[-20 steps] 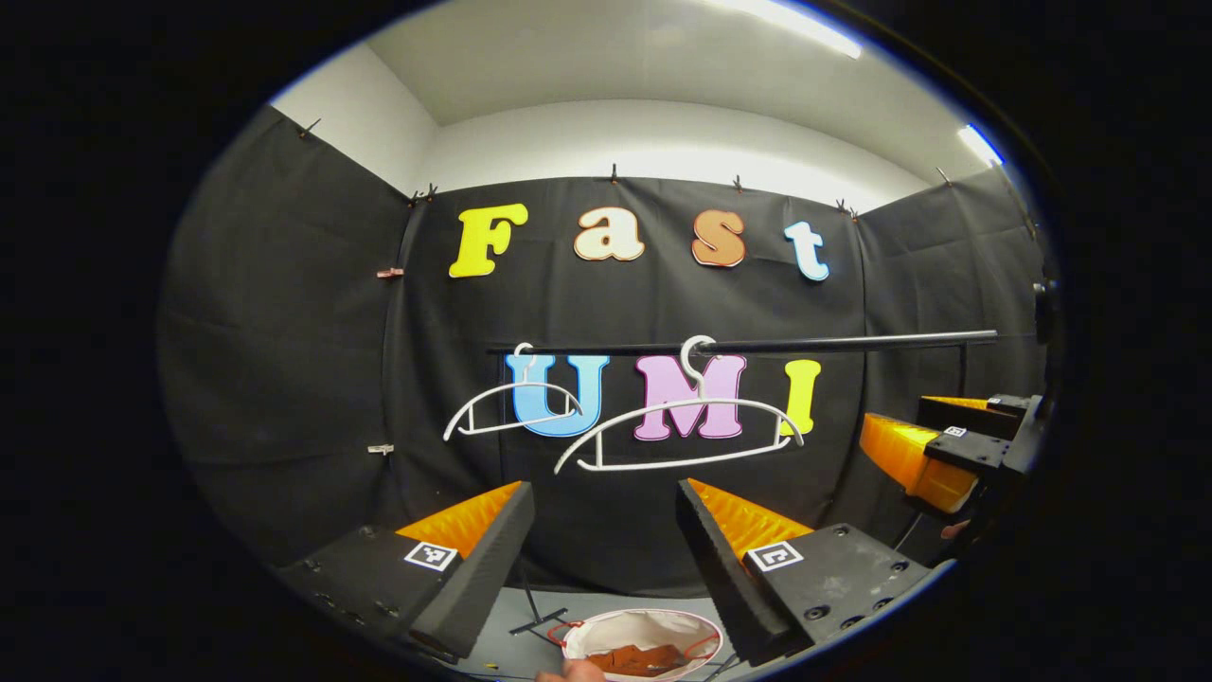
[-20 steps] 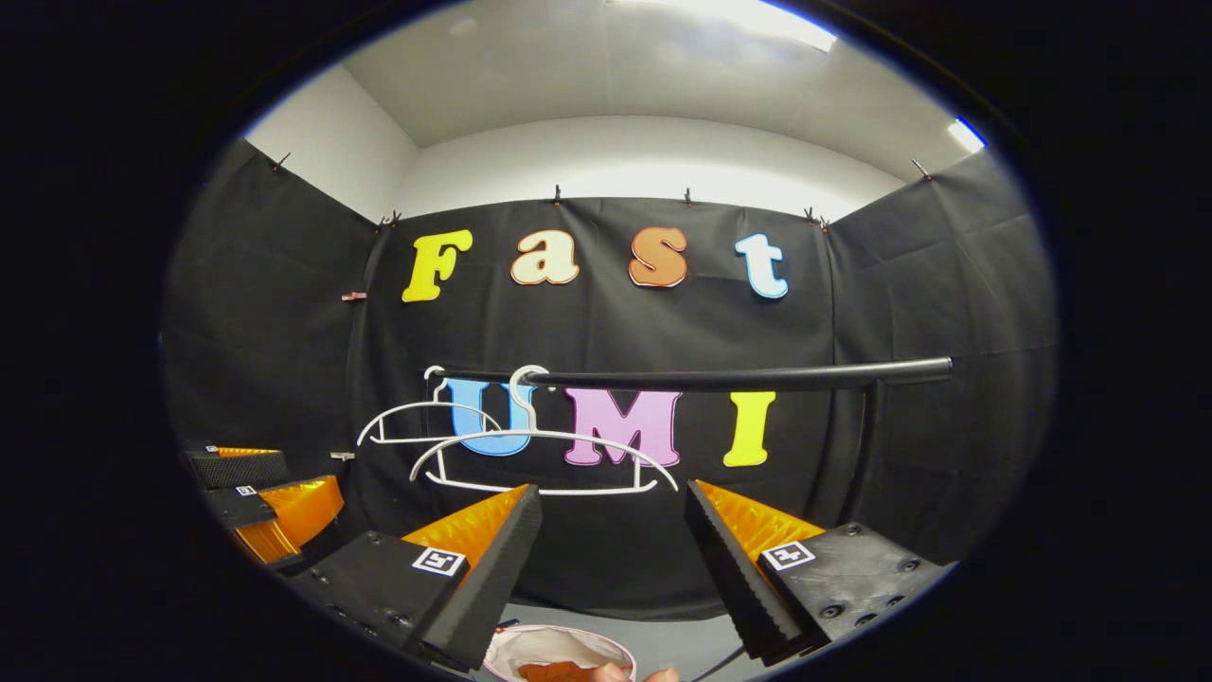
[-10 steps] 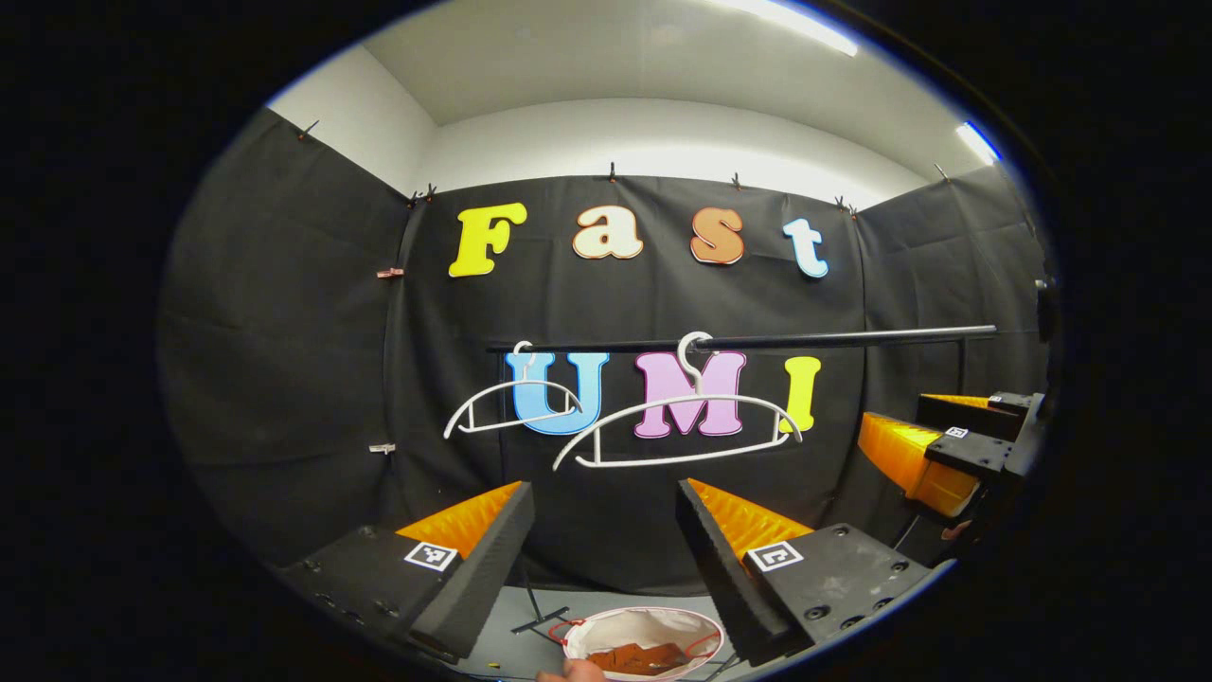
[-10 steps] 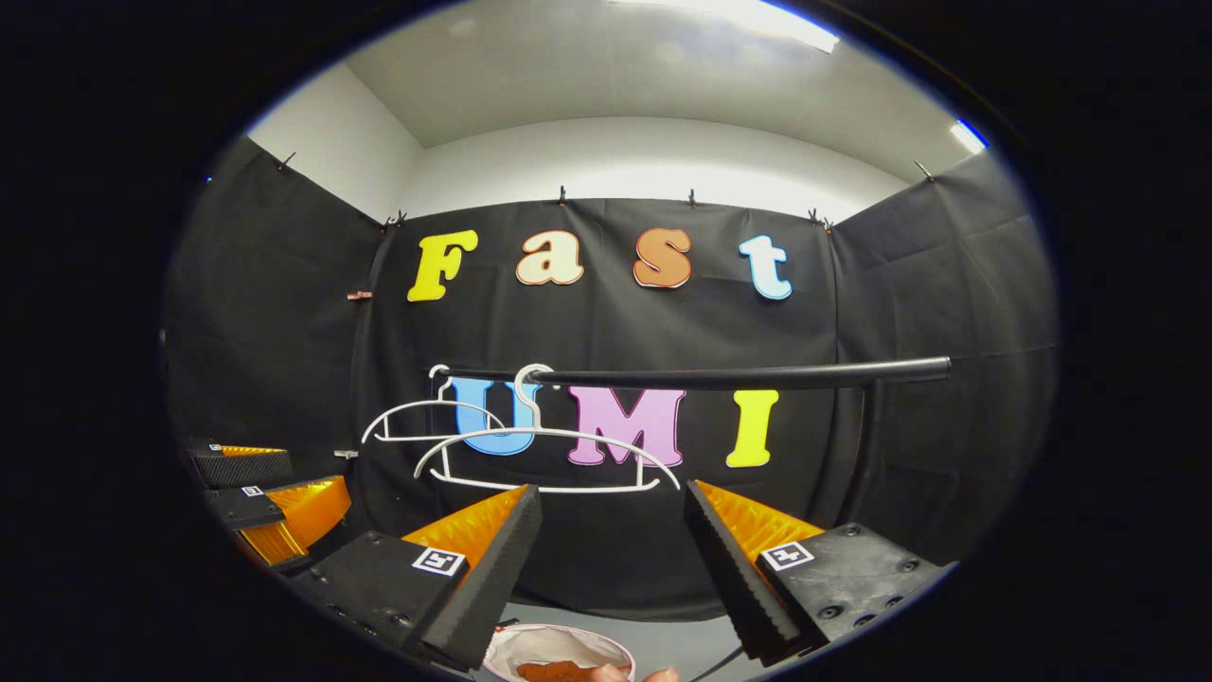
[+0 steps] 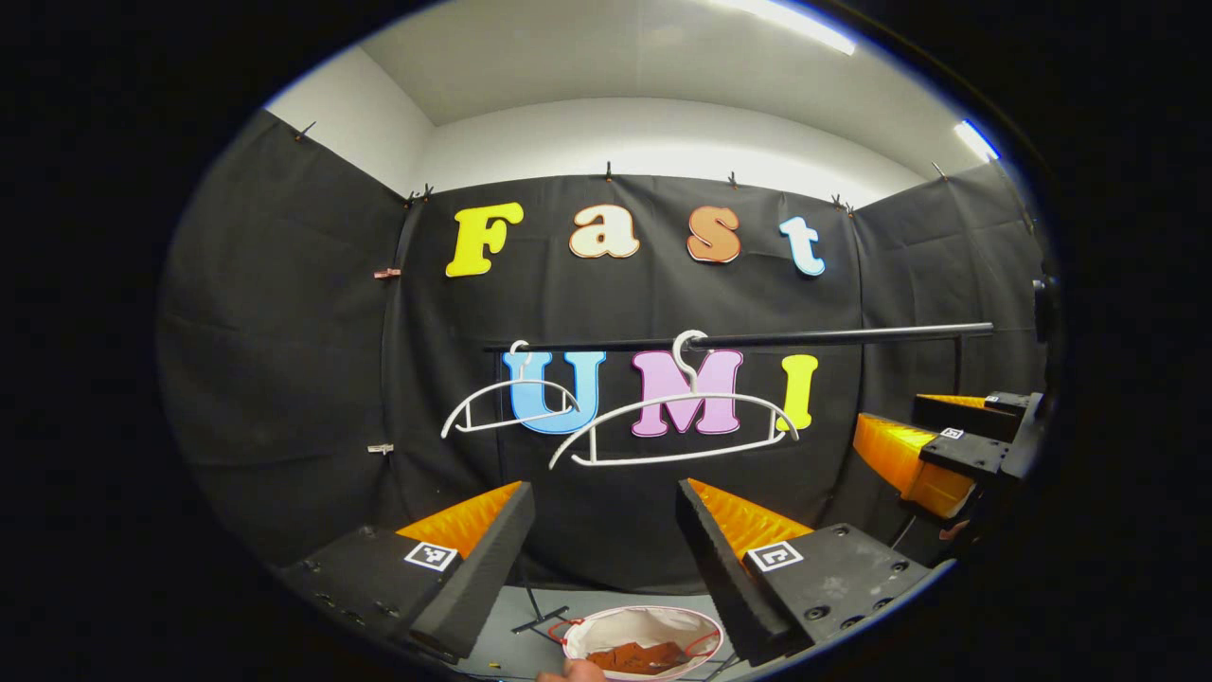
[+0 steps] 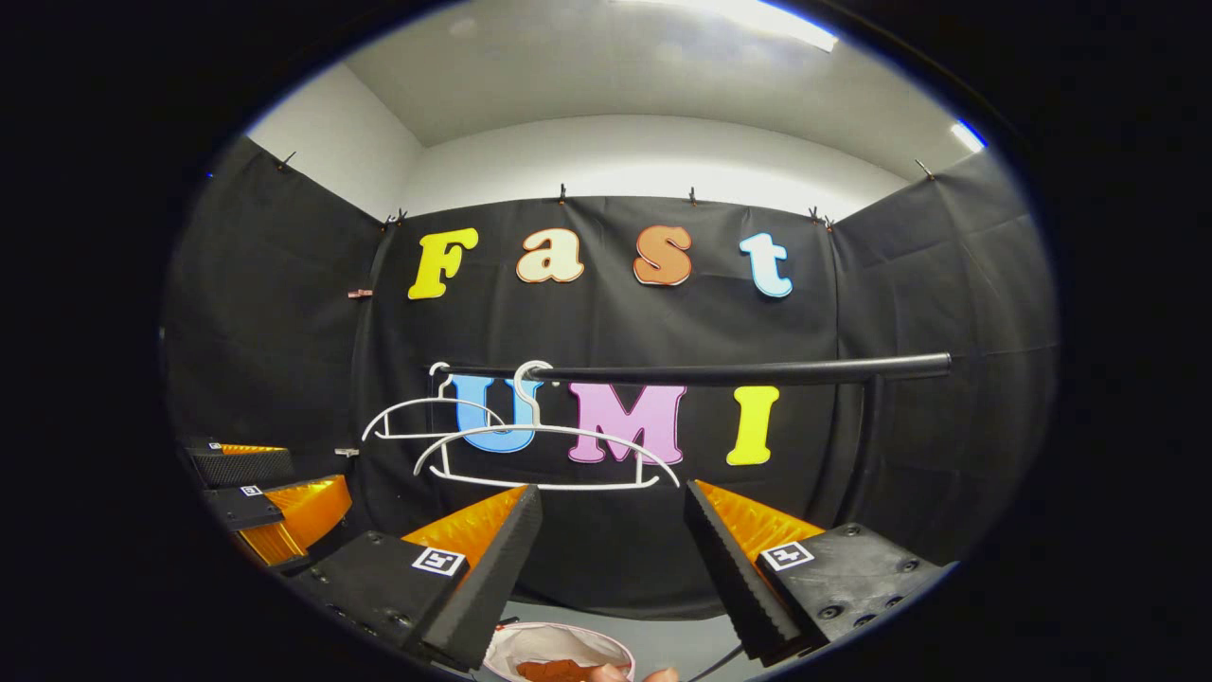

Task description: Grasp the clothes on the hanger with both hands and then place them into the laundry hamper below.

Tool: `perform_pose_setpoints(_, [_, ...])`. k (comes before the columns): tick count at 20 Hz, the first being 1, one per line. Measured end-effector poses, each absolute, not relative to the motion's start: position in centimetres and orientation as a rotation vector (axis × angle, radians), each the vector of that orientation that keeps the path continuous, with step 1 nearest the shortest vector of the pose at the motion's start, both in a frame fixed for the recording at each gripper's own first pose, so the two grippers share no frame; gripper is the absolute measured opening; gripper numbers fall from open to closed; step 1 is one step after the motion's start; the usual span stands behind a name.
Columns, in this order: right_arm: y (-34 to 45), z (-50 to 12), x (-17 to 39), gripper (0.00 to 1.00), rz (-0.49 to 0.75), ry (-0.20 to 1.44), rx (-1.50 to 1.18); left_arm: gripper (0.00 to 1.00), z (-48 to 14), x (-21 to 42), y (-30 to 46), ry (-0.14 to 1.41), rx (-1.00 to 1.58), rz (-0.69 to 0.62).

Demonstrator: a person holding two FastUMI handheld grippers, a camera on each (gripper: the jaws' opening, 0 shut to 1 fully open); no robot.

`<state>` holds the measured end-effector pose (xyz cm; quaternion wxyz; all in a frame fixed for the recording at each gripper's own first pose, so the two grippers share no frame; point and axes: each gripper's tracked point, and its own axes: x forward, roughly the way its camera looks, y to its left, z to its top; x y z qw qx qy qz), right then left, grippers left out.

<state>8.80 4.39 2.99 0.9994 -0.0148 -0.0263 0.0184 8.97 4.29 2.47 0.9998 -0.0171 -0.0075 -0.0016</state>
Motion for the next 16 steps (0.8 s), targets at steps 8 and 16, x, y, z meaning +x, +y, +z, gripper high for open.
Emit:
perform_pose_setpoints(8, [4.47, 2.87, 9.00, 0.97, 0.033, -0.050, -0.032, 0.93, 2.44, 9.17, 4.75, -0.014, -0.037, -0.001])
perform_pose_setpoints(16, [4.56, 2.84, 8.71, 0.97, 0.028, -0.049, -0.028, 0.93, 2.58, 9.10, 4.59, -0.019, -0.028, -0.006])
